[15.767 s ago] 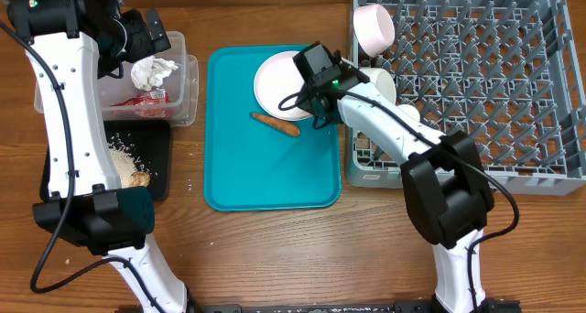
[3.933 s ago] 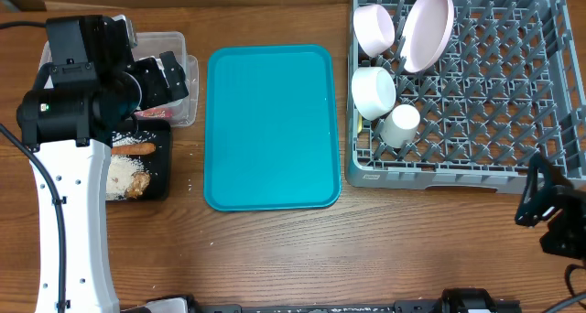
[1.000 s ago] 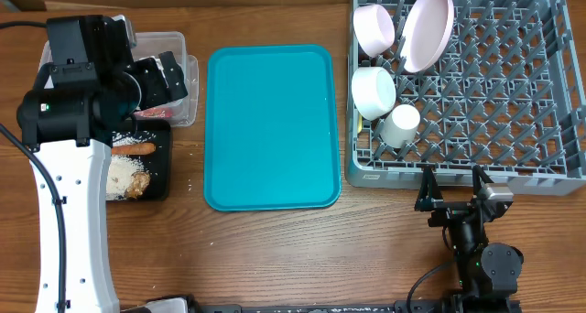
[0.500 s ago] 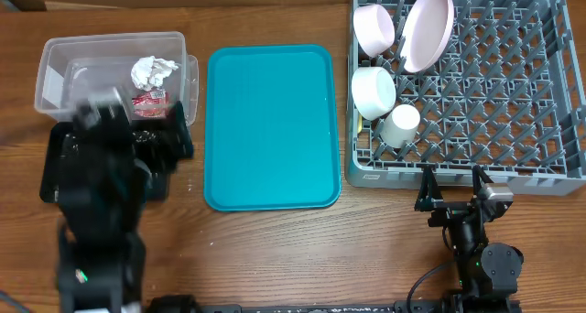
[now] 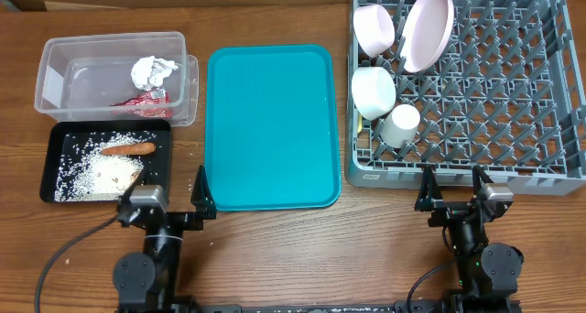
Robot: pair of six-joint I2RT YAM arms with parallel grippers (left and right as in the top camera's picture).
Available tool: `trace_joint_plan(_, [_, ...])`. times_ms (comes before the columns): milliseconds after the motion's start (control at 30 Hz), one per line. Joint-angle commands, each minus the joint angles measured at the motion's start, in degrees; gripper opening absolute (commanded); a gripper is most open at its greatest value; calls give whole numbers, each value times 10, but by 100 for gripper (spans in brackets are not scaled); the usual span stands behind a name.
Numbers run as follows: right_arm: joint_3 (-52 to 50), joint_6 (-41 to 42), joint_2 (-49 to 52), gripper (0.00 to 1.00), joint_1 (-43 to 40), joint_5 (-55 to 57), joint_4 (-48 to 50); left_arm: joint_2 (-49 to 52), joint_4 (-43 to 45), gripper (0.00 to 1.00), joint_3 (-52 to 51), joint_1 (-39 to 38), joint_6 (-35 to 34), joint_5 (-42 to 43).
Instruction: Sort waste into correct bins and load items into the dishwasher
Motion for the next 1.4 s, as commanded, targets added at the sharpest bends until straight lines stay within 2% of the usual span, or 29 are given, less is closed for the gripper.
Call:
trace_joint_plan(0, [-6,0,-6,100,2,0,2,-47,17,100,-39,-4,11,-18])
trace_joint_plan(333, [-6,0,-6,100,2,0,2,-55,49,100,-98,-4,10,-54])
trace_joint_plan(500, [-6,0,-6,100,2,0,2,-55,2,100,-97,-4,9,-49])
trace_joint_plan(1367, [-6,0,-6,100,2,0,2,-54,3,100,-97,-4,9,-43])
